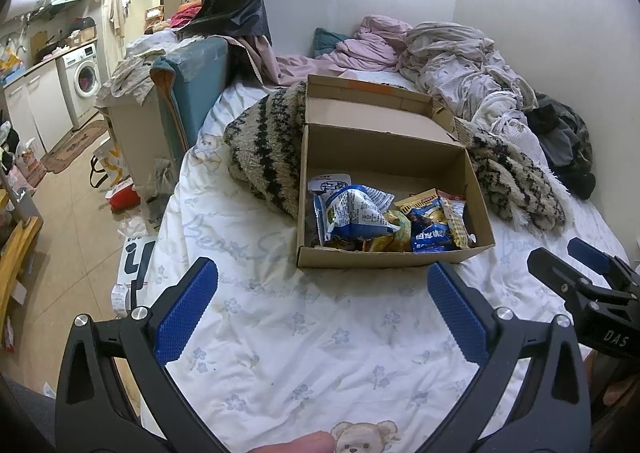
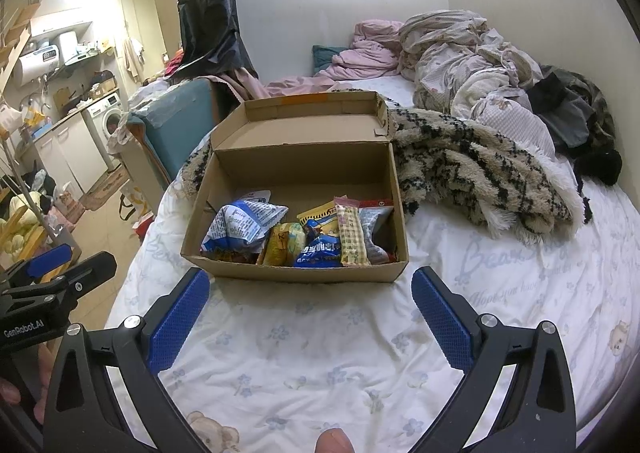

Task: Organize snacks

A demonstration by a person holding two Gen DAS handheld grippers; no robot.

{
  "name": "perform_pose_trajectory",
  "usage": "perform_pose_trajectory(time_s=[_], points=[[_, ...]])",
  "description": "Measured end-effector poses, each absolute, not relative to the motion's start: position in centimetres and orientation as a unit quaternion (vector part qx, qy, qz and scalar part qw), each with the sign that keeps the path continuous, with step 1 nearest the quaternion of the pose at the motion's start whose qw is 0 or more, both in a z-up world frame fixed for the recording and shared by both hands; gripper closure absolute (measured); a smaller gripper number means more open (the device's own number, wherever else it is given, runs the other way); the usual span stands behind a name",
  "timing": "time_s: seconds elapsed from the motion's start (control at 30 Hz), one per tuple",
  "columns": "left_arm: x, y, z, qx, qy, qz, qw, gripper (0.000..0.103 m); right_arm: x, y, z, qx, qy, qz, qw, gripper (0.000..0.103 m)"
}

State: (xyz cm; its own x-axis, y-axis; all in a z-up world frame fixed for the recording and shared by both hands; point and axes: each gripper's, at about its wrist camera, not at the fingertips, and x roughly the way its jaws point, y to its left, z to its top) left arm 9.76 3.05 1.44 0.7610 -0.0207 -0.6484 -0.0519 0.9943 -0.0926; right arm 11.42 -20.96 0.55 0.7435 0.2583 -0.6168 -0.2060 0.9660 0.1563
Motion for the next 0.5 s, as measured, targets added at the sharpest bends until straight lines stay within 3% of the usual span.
perform_pose_trajectory(time_s=[0.5], points=[[9.76,3.09,1.42,-0.052,0.345,0.008,0.937,0.0,11.44,-20.98,0.65,0.038,0.335,0.124,0.933,0.0]])
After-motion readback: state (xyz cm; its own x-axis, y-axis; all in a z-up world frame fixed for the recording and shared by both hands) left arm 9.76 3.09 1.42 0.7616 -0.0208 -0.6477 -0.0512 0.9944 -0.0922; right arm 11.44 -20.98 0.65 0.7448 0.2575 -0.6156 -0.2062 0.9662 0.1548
